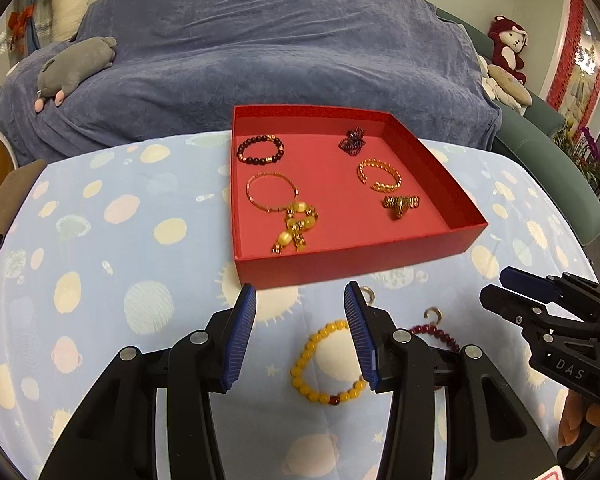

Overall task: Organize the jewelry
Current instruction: 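Move both tools back toward the yellow and red bead bracelets, then grasp the yellow bead bracelet with the left tool while the right tool grasps the red bead bracelet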

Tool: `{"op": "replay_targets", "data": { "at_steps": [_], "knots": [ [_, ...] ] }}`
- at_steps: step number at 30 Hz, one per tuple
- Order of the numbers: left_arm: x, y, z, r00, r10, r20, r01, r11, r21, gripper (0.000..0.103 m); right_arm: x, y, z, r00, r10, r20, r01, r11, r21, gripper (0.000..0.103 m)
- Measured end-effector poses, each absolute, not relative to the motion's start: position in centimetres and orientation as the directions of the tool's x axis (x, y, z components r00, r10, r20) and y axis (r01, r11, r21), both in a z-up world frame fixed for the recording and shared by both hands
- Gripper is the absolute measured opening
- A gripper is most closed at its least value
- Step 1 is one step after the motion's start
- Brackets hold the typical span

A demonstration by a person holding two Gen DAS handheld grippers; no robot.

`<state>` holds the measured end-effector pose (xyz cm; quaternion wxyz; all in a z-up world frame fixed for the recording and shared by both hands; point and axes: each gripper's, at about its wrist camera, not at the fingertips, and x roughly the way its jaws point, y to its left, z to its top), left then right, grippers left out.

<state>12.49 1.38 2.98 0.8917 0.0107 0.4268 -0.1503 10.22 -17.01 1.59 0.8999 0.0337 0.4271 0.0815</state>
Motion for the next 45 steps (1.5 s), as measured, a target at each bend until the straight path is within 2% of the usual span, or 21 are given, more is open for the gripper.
{"op": "replay_targets", "data": {
  "at_steps": [14,24,27,31,34,45],
  "knots": [
    [11.1,0.2,-0.9,0.526,-0.244,-0.815,0.291,0.952,-0.097,0.043,9.1,-14.3,-1.9,0.545,0.201,-0.814,-0.173,0.977,0.126,0.035],
    [11.4,-0.5,-2.2,0.494,-0.251,-0.833,0.313,0.945,-0.1,0.042,9.7,-14.3,-2.8,0.527,0.185,-0.829,-0.171,0.979,0.11,0.022],
    [11.2,-0.8,-2.3,0.5,-0.245,-0.83,0.321,0.943,-0.085,0.036,9.7,-14.4,-2.8,0.527,0.18,-0.83,-0.171,0.98,0.105,0.018],
    [11.1,-1.1,-2.3,0.497,-0.251,-0.831,0.336,0.938,-0.082,0.016,9.7,-14.5,-2.8,0.527,0.176,-0.831,-0.168,0.981,0.1,0.011],
    [11.1,-1.2,-2.3,0.497,-0.248,-0.832,0.341,0.937,-0.075,0.008,9.8,-14.7,-2.8,0.528,0.174,-0.831,-0.163,0.981,0.102,0.008],
    [11.1,-0.9,-1.5,0.479,-0.294,-0.827,0.335,0.932,-0.136,0.006,9.4,-15.0,-1.7,0.549,0.188,-0.814,-0.158,0.98,0.119,0.008]
  ]
}}
